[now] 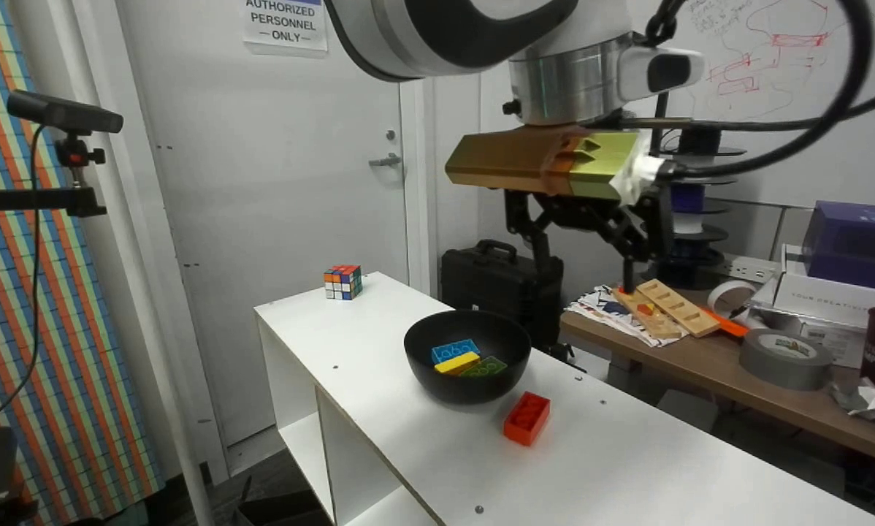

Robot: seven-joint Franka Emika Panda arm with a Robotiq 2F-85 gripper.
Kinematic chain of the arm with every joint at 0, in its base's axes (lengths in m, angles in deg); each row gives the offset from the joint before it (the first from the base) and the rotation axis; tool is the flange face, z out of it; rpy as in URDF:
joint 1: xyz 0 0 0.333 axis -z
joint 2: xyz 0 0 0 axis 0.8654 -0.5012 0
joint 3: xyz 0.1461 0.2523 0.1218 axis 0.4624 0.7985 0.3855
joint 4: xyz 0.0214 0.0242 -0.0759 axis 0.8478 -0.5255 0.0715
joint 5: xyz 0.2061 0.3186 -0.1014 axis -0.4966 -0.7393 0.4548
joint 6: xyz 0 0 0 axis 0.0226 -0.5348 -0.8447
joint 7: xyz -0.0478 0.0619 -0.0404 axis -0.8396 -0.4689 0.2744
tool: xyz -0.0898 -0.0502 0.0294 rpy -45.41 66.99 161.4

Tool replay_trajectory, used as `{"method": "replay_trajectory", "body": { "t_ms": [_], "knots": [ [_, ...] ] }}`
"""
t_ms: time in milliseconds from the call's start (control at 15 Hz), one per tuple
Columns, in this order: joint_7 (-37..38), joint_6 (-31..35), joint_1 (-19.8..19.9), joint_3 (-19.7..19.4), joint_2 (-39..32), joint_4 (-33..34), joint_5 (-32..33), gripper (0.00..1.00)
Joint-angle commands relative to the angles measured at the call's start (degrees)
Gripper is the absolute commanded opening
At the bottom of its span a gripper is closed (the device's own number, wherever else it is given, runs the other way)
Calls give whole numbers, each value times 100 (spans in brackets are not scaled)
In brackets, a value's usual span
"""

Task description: Put the blocks on the counter in the bowl

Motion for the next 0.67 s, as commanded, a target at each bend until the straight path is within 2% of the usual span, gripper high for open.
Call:
{"method": "replay_trajectory", "body": {
  "t_ms": [0, 200, 600],
  "knots": [
    [444, -195, 46, -396, -57, 32, 231, 100],
    [564, -608, 97, -615, -398, 259, 405, 100],
    [418, -1491, 22, -477, -1152, 681, 624, 100]
  ]
}}
